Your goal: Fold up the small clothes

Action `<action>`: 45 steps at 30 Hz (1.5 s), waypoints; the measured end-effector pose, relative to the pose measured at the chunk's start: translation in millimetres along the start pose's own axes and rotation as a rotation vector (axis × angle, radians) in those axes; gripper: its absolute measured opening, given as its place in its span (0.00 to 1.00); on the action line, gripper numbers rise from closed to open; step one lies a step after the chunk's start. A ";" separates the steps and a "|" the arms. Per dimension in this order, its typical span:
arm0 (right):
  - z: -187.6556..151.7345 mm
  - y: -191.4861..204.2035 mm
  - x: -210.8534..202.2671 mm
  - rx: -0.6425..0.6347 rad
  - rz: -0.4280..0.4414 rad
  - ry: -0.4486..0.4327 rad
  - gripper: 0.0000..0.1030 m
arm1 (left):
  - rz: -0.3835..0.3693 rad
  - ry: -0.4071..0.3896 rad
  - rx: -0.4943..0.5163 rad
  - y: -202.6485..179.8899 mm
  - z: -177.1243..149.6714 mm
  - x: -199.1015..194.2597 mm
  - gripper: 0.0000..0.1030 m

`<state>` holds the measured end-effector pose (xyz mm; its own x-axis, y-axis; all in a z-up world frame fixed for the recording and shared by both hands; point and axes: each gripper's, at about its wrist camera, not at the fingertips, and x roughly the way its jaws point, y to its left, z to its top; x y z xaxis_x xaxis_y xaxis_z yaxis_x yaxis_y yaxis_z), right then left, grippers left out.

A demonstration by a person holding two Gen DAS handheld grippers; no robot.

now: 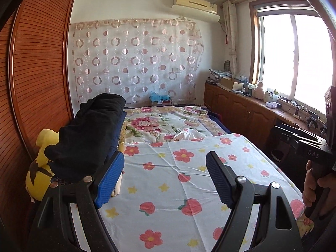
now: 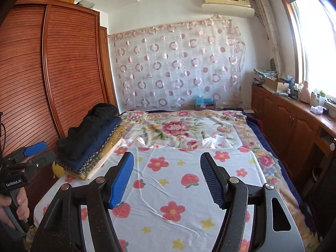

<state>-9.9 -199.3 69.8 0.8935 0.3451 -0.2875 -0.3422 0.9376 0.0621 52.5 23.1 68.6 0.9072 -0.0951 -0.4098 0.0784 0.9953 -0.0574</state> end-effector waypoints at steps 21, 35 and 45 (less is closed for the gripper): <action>4.6 10.5 -5.1 0.007 -0.013 0.008 0.66 | 0.032 0.008 -0.005 1.0 -2.8 3.1 0.78; 6.7 -8.5 1.4 0.004 -0.015 0.013 0.66 | 0.032 0.008 -0.004 1.8 -3.1 3.1 0.78; 6.7 -13.2 2.1 0.000 -0.011 0.011 0.66 | 0.032 0.007 -0.004 2.2 -4.0 3.5 0.78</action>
<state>-1.6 -210.6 74.8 0.8942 0.3339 -0.2983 -0.3319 0.9415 0.0592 54.2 24.8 63.4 0.9064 -0.0632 -0.4178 0.0473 0.9977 -0.0481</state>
